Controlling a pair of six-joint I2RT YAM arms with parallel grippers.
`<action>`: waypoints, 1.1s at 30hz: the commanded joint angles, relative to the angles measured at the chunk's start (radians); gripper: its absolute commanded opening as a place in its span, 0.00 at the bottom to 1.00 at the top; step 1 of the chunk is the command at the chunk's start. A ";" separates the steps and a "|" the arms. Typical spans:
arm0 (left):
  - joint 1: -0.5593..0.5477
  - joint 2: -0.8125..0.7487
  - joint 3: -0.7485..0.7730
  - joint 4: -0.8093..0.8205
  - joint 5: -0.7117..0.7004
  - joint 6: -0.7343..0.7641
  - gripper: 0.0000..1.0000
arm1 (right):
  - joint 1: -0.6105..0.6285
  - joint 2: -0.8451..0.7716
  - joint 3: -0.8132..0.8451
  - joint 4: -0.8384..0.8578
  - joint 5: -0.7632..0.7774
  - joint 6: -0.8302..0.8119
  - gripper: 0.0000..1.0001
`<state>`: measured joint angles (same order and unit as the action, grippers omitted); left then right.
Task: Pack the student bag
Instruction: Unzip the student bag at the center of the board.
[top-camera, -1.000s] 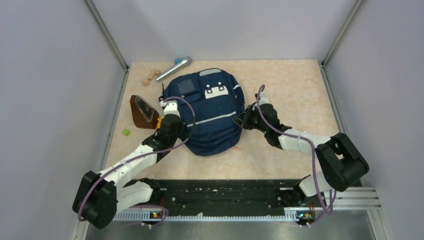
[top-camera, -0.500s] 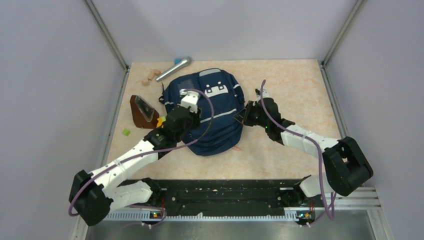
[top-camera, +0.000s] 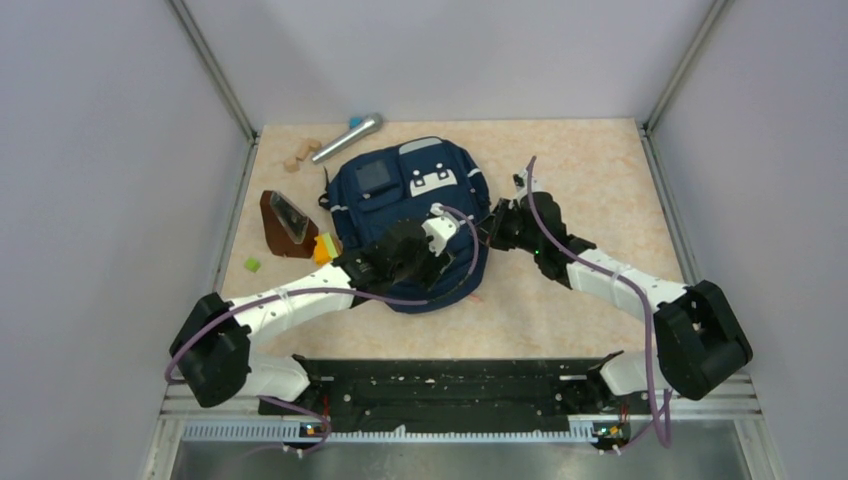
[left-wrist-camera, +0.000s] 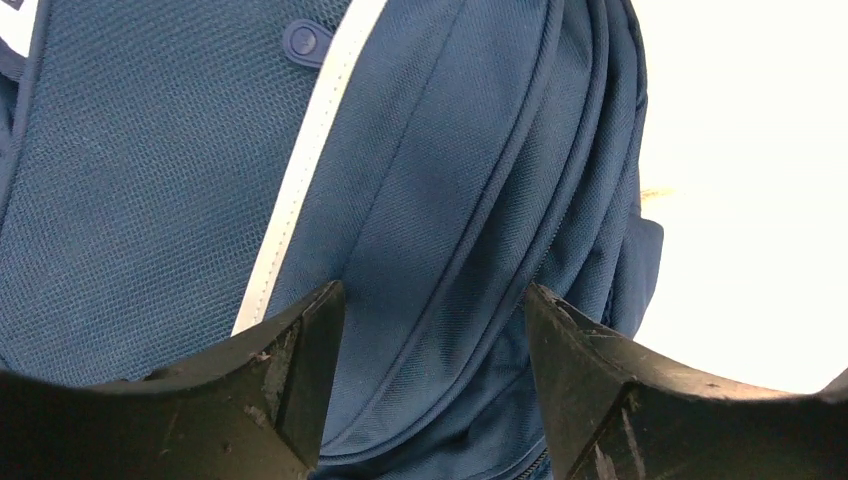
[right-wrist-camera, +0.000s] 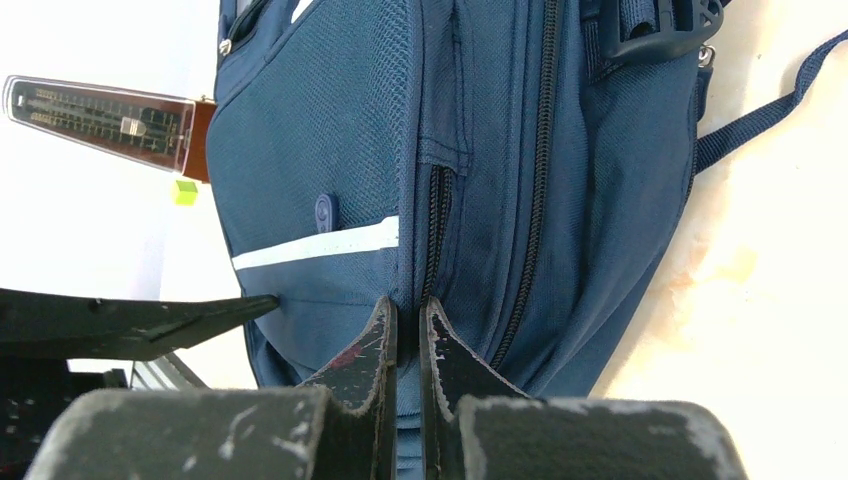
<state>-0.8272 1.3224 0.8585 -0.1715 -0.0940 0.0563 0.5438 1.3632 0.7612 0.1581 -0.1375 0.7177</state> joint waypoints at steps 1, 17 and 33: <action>-0.015 0.026 0.020 0.038 -0.102 0.051 0.72 | -0.021 -0.072 0.047 0.085 -0.045 -0.002 0.00; -0.018 0.048 0.075 0.094 -0.421 0.083 0.67 | -0.028 -0.073 0.021 0.115 -0.088 0.009 0.00; -0.016 0.060 0.103 0.059 -0.435 0.160 0.65 | -0.035 -0.070 0.012 0.126 -0.105 0.012 0.00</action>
<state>-0.8711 1.3975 0.9150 -0.1429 -0.4282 0.1810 0.5205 1.3590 0.7609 0.1959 -0.1940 0.7353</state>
